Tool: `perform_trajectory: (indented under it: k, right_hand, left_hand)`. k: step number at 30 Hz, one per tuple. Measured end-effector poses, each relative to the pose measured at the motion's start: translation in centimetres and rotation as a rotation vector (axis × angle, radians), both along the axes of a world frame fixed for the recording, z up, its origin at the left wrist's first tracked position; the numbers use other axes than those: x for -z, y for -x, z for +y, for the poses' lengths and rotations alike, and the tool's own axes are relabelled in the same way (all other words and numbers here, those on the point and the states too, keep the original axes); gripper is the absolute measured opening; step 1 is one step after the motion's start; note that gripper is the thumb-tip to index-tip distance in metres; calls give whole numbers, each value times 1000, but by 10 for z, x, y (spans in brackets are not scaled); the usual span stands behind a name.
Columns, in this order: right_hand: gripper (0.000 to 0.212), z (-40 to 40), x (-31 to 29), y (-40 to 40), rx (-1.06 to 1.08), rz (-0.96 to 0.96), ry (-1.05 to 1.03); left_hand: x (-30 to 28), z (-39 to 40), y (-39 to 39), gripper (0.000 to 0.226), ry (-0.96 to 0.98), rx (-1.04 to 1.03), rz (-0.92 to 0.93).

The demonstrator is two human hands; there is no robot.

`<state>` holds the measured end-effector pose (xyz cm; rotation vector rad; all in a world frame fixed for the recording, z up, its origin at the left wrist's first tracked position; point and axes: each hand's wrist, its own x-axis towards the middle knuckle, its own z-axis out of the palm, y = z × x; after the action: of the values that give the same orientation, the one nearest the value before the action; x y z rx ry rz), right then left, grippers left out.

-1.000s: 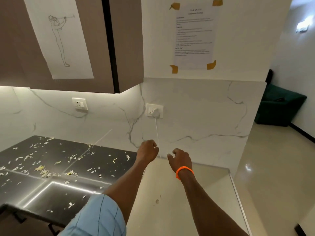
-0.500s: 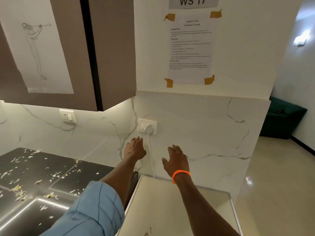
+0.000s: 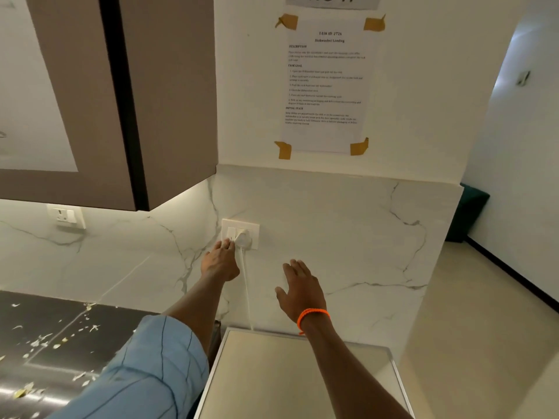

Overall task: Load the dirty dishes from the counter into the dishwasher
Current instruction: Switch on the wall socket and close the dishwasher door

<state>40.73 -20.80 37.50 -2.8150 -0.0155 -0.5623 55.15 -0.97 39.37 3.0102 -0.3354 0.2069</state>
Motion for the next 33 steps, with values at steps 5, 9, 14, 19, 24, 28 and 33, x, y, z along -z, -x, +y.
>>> perform_trajectory:
  k: [5, 9, 14, 19, 24, 28, 33]
  right_hand:
    - [59, 3, 4, -7, 29, -2, -21]
    - [57, 5, 8, -11, 45, 1, -20]
    - [56, 12, 13, -17, 64, 10, -23]
    - [55, 31, 17, -21, 68, 17, -45]
    - [52, 51, 30, -12, 64, 16, -71]
    - [52, 64, 44, 3, 64, 54, -77]
    - [54, 78, 58, 27, 49, 81, -92]
  left_hand:
    - [10, 1, -21, 86, 26, 23, 18]
    - [25, 4, -29, 89, 27, 44, 24]
    - [40, 11, -29, 91, 86, 71, -22]
    - [47, 25, -24, 80, 130, 78, -4]
    - [73, 35, -11, 75, 145, 86, 49]
    - [94, 39, 20, 68, 139, 130, 91]
    - [120, 51, 69, 54, 117, 143, 121]
